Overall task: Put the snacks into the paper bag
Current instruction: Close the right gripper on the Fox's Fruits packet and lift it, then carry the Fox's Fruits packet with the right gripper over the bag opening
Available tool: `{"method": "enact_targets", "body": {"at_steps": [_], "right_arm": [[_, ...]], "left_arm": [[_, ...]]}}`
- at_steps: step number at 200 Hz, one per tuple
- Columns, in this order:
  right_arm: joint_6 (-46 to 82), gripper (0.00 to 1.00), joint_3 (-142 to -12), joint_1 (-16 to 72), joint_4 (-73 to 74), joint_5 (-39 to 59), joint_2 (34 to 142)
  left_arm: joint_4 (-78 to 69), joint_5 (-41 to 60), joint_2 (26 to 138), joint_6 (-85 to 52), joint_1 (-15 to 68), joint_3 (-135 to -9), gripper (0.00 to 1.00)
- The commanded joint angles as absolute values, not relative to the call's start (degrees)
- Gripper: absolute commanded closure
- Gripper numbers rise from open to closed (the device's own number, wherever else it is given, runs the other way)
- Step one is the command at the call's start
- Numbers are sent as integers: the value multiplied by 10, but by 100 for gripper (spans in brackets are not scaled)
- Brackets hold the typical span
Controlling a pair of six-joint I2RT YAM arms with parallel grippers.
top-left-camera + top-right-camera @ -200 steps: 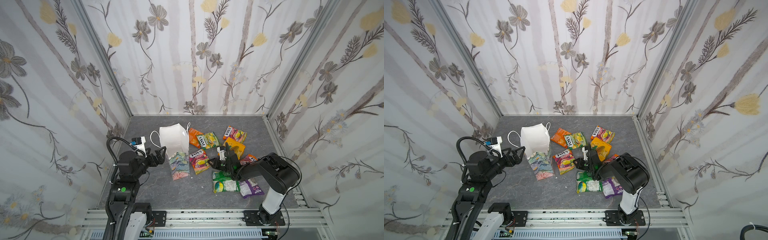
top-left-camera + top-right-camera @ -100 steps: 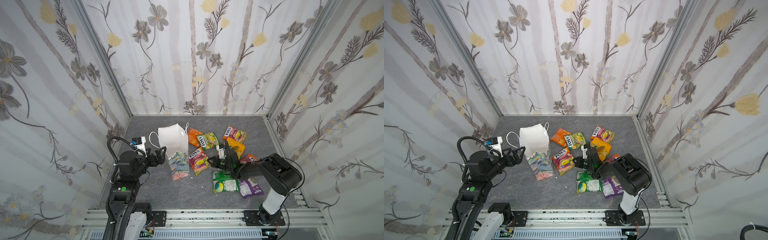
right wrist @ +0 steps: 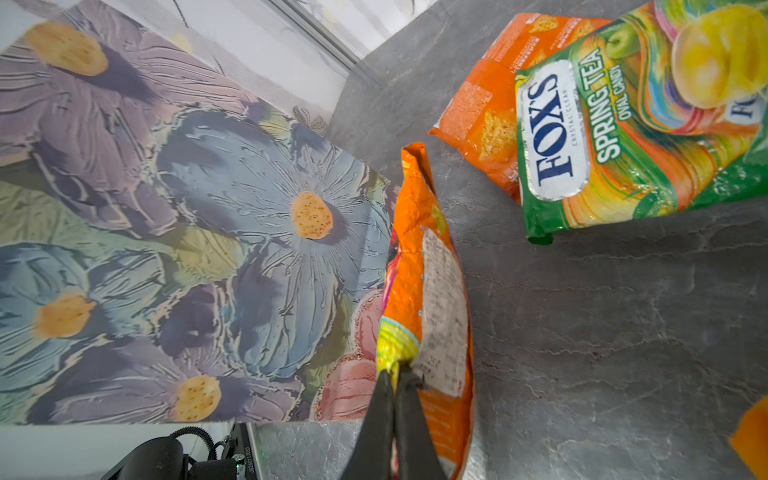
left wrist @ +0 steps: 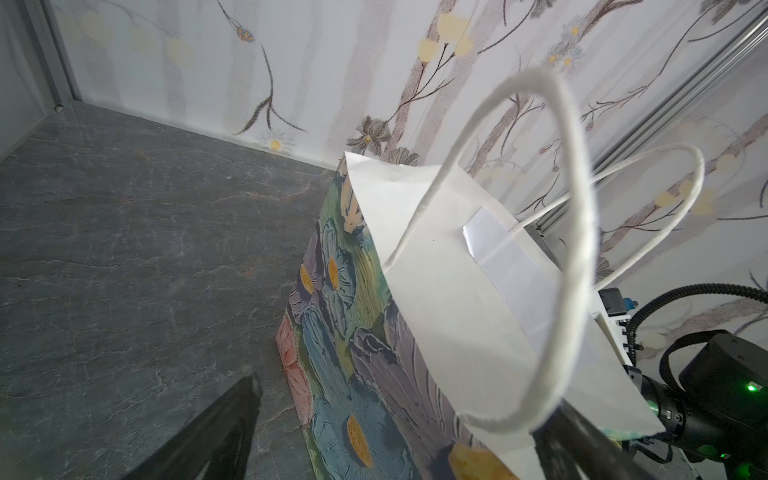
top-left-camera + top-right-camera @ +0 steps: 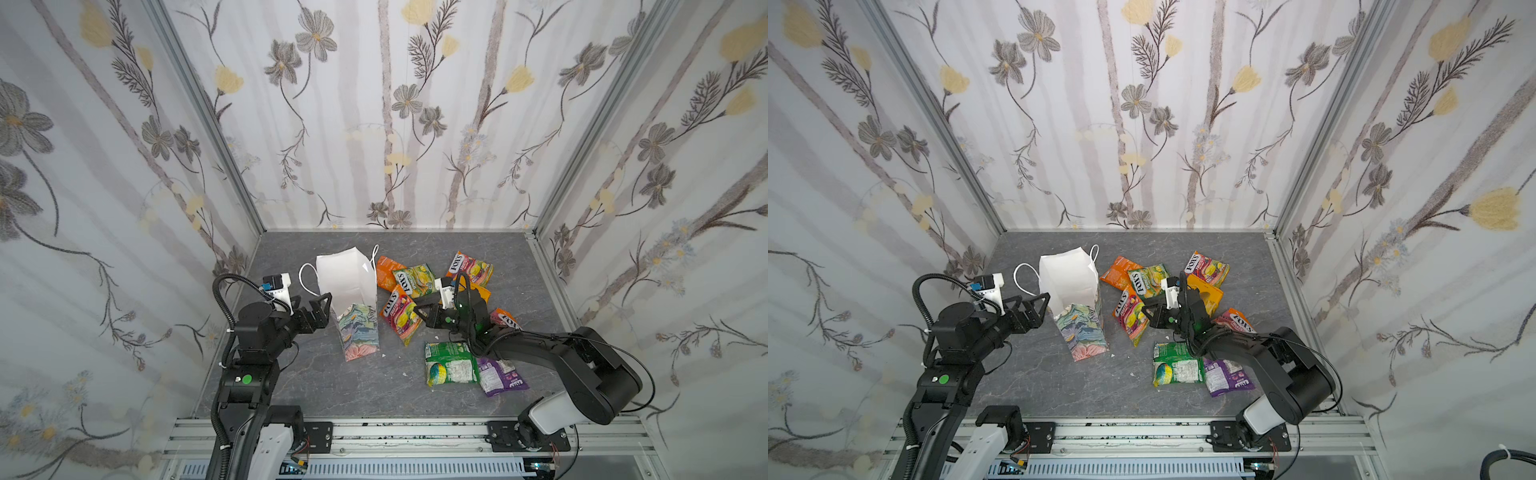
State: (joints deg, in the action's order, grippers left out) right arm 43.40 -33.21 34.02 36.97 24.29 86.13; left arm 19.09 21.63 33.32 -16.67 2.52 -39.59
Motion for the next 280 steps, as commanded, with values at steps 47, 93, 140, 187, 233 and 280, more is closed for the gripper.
{"method": "enact_targets", "body": {"at_steps": [47,93,140,187,233,280], "right_arm": [[431,100,-341,341,398,283,796],[418,100,-362,342,394,299,754],[370,100,-401,349,342,287,706],[355,100,-427,354,304,265,675],[346,100,-485,371,245,223,654],[311,100,-544,398,203,180,646]], "left_arm": [[171,217,329,-163,24,-395,0],[171,218,329,-163,24,-394,0],[171,217,329,-163,25,-393,0],[170,217,329,-163,25,-393,0],[169,218,329,-163,25,-392,0],[169,219,329,-163,25,-393,0]]}}
